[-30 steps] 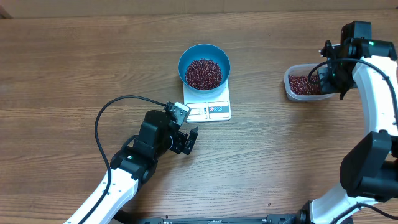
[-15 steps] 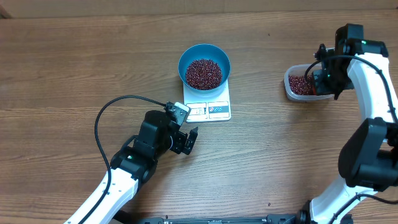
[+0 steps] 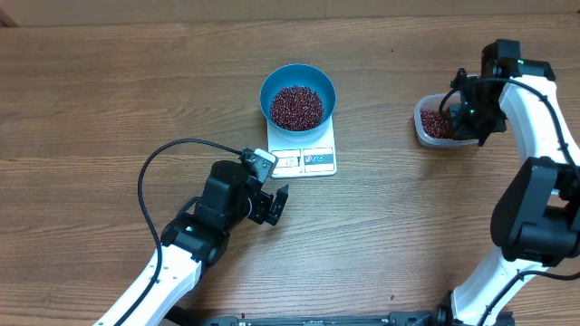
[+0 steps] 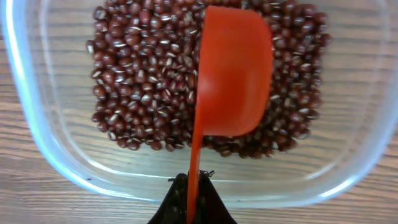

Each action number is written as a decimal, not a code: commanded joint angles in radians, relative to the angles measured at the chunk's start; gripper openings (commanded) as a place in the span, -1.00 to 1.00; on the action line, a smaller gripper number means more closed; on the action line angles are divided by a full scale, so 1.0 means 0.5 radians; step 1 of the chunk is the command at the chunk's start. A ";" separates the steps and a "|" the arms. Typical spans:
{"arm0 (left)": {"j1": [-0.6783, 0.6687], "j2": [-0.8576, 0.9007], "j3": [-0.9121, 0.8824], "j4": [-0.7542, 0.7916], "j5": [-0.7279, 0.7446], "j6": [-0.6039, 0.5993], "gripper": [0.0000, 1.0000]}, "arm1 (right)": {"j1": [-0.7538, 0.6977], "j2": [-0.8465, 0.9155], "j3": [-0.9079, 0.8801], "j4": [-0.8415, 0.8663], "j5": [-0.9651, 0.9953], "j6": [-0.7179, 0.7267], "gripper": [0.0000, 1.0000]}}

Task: Scoop item into bowl and weigh 150g on scale
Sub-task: 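Dip the scoop into the beans and scoop with the right gripper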

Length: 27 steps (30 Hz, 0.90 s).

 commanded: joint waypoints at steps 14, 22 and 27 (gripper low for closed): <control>-0.002 0.014 -0.003 0.001 -0.023 -0.011 0.99 | -0.061 0.024 0.027 -0.078 -0.632 -0.062 -0.93; -0.002 0.014 -0.003 0.001 -0.023 -0.011 0.99 | -0.276 0.024 0.028 -0.094 -0.916 -0.053 -0.93; -0.002 0.014 -0.003 0.001 -0.023 -0.011 0.99 | -0.409 0.024 0.028 -0.110 -1.132 -0.064 -0.93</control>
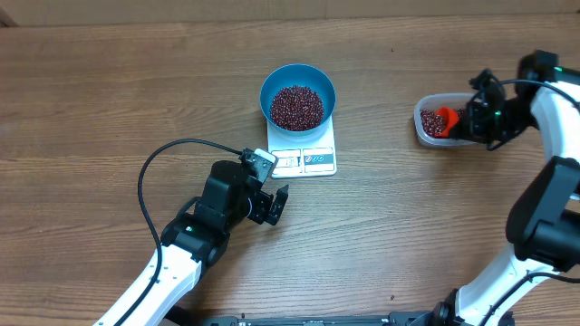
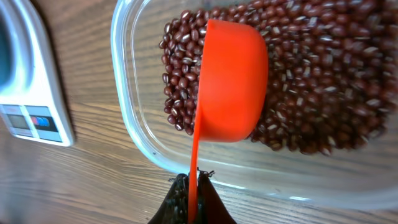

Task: Scoop item into bowl and weigh 150g on scale
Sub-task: 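Dip the scoop into the beans and scoop with the right gripper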

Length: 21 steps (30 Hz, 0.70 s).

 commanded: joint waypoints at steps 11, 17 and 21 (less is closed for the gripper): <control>-0.002 0.014 -0.003 0.000 -0.023 -0.011 0.99 | -0.235 0.003 0.063 -0.142 -0.560 -0.178 -0.93; -0.002 0.014 -0.003 0.000 -0.023 -0.011 0.99 | -0.246 -0.056 0.127 -0.233 -0.595 -0.182 -0.93; -0.002 0.014 -0.003 0.000 -0.023 -0.011 0.99 | -0.245 -0.119 0.150 -0.249 -0.678 -0.182 -0.93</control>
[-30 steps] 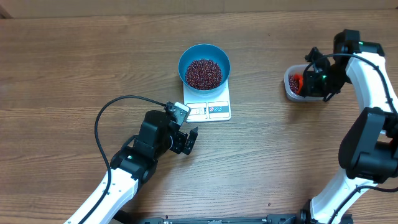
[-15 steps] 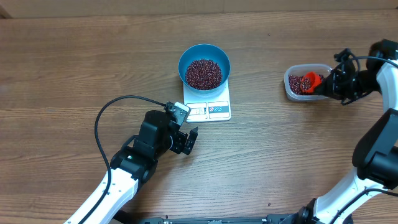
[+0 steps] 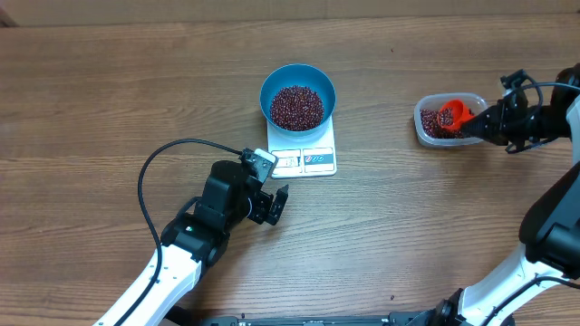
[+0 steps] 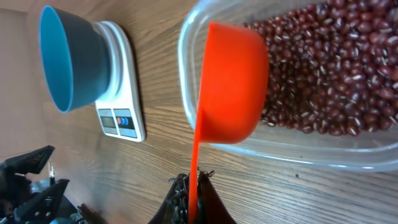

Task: Scoop item into bowl and weigh 150g on scale
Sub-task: 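Dip the scoop into the beans and scoop with the right gripper, then carry the filled scoop over the teal bowl with the right gripper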

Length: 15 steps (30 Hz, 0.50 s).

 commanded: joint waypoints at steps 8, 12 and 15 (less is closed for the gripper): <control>-0.002 0.014 -0.003 0.000 -0.023 -0.011 0.98 | 0.002 -0.188 0.082 -0.018 -0.438 -0.034 -0.93; -0.002 0.014 -0.003 0.000 -0.023 -0.011 0.99 | 0.062 -0.189 0.081 -0.005 -0.611 -0.034 -0.93; -0.002 0.014 -0.003 0.000 -0.023 -0.011 0.99 | 0.170 -0.189 0.081 0.024 -0.610 -0.033 -0.93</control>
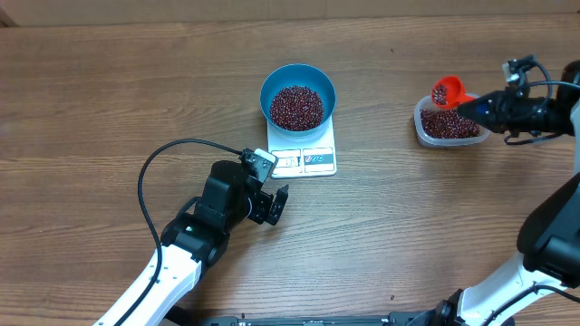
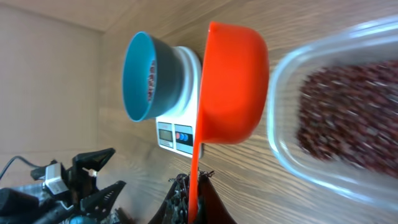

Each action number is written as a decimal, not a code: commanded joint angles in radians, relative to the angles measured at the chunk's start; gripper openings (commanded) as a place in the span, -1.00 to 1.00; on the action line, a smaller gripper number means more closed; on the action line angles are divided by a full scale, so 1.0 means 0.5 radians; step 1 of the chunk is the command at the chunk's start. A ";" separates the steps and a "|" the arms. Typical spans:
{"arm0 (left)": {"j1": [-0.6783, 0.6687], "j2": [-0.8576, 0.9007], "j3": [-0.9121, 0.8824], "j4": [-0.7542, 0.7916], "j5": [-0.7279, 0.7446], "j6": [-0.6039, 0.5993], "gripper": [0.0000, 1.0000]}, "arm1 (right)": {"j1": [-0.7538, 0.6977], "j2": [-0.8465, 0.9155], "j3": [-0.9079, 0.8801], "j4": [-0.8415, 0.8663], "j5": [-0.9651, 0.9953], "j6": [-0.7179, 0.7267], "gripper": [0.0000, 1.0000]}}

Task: Scoop item into bowl and weigh 150g on scale
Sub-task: 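Carry the filled scoop over the teal bowl with the right gripper, then tip the scoop gradually to pour beans into the teal bowl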

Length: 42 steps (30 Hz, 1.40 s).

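A blue bowl (image 1: pixel 298 97) full of red beans stands on a white scale (image 1: pixel 304 156) at the table's middle. A clear tub (image 1: pixel 447 124) of red beans sits at the right. My right gripper (image 1: pixel 482 106) is shut on the handle of an orange scoop (image 1: pixel 446 91), which holds some beans and hangs over the tub's far left corner. In the right wrist view the scoop's underside (image 2: pixel 233 81) fills the middle, with the bowl (image 2: pixel 146 78) and scale (image 2: pixel 177 130) beyond it and the tub (image 2: pixel 336 118) at the right. My left gripper (image 1: pixel 277 205) rests open near the scale.
A black cable (image 1: pixel 168 163) loops over the table from the left arm. The right arm (image 1: pixel 544 113) reaches in from the right edge.
The right gripper has lifted the scoop from inside the tub to above its far left corner. The scoop now carries beans. The left arm has not moved.
The right gripper held the scoop on edge in the tub's beans. It then stood further right with the scoop's bowl among the beans at the tub's left side. Then the scoop lay low in the tub, and now it is raised with beans.
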 commanded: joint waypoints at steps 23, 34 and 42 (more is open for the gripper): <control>-0.002 0.014 -0.003 0.000 -0.022 -0.011 0.99 | 1.247 -0.072 0.064 0.847 0.330 0.669 -0.93; -0.002 0.014 -0.003 0.000 -0.022 -0.011 0.99 | 1.408 -0.072 0.065 0.999 0.631 0.793 -0.93; -0.002 0.014 -0.003 0.000 -0.022 -0.011 0.99 | 1.448 -0.073 0.066 1.012 0.774 0.791 -0.93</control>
